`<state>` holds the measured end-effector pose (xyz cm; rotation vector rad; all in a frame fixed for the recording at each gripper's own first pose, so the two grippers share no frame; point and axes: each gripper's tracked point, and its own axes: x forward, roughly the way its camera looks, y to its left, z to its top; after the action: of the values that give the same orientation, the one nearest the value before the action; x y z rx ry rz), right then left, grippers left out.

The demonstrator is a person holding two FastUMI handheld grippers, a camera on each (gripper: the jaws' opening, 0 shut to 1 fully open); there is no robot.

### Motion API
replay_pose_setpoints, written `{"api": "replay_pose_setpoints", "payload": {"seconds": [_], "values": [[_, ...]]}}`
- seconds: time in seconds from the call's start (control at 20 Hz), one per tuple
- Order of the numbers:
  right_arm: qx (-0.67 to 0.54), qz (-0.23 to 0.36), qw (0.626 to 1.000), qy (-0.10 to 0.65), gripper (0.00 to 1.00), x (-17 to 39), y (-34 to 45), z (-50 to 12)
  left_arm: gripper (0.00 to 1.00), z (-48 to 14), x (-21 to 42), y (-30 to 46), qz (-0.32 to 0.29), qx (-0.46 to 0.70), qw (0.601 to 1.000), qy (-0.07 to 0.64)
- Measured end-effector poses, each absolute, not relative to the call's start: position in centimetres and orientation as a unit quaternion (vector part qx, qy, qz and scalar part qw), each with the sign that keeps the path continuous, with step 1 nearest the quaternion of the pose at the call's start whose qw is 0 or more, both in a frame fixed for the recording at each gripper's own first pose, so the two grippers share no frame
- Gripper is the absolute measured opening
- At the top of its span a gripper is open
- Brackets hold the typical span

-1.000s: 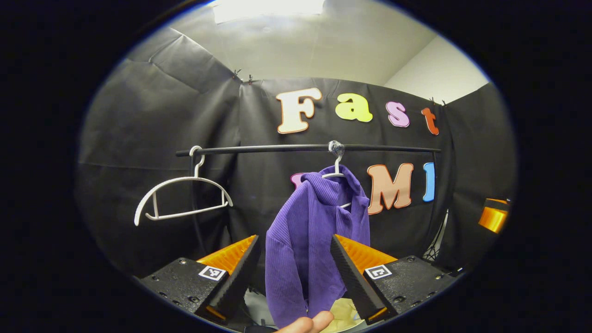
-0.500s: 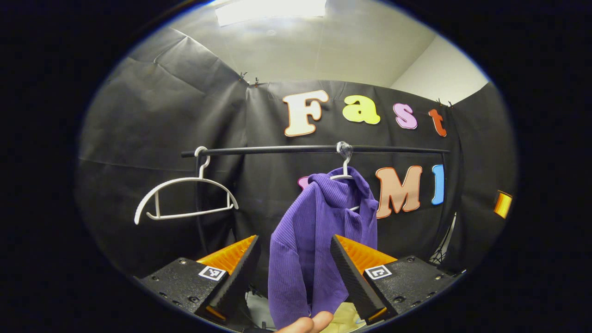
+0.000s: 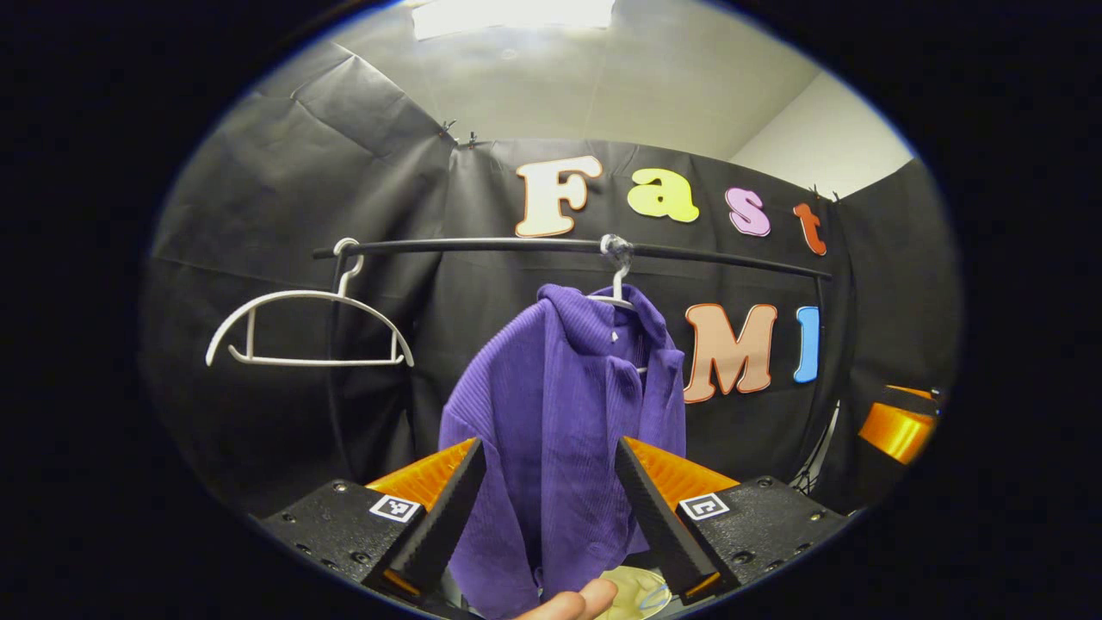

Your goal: Grasp the clothes on the hanger with both hands and then place them into the laundry hamper below.

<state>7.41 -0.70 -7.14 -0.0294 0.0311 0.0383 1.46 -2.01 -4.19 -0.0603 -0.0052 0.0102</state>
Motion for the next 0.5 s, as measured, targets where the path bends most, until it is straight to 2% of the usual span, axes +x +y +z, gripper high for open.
{"api": "replay_pose_setpoints", "payload": {"seconds": [0.05, 0.25, 0.3, 0.5], "values": [[-0.014, 0.023, 0.999, 0.023, 0.98, 8.2, -0.6, -8.0, 0.94, -4.7, 1.9, -2.9, -0.007, -0.037, 0.999, -0.001], [-0.032, 0.036, 0.998, 0.047, 1.0, 12.2, -0.2, -11.6, 0.94, -7.4, 4.1, -4.6, -0.014, -0.037, 0.999, 0.011], [-0.037, 0.041, 0.997, 0.057, 0.98, 13.2, 0.1, -12.5, 0.92, -8.1, 4.7, -4.7, -0.011, -0.032, 0.999, 0.015], [-0.041, 0.063, 0.995, 0.063, 1.0, 16.3, 1.7, -14.8, 0.92, -9.8, 6.8, -4.3, 0.012, -0.023, 0.999, 0.028]]}}
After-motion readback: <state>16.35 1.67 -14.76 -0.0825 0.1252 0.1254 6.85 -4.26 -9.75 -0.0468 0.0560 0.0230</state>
